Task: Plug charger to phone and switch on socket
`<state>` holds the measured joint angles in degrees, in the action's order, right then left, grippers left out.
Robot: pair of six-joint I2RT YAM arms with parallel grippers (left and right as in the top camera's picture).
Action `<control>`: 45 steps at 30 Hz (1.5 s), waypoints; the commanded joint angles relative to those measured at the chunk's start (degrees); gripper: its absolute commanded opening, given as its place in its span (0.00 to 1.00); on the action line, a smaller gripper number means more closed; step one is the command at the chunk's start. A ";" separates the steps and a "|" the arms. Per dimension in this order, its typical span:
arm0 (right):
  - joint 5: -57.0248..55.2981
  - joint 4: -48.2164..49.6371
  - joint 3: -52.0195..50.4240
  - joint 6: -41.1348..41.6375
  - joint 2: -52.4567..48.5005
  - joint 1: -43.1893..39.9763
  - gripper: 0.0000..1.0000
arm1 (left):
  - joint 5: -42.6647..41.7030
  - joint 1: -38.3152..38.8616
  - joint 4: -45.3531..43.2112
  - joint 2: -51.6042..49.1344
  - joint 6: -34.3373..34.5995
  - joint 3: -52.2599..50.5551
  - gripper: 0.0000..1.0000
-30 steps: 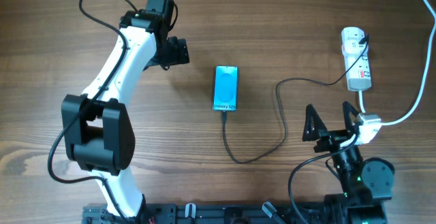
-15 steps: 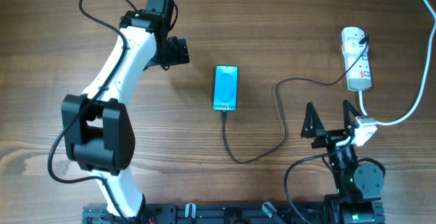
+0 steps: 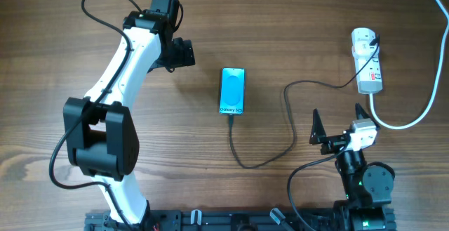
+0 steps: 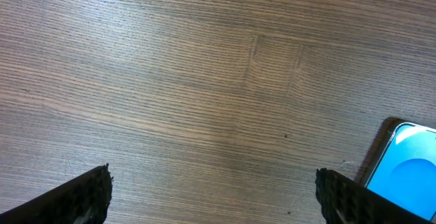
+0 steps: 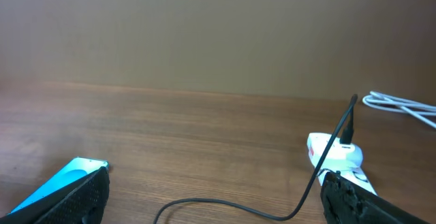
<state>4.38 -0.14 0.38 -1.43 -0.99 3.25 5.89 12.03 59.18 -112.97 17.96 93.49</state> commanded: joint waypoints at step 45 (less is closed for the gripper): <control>-1.18 0.15 -0.09 1.57 0.79 -0.90 1.00 | -0.31 -0.26 0.00 0.31 0.55 0.26 1.00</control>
<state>3.77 -0.14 0.38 -0.69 -0.99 2.57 5.91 12.03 59.18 -112.97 17.96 93.49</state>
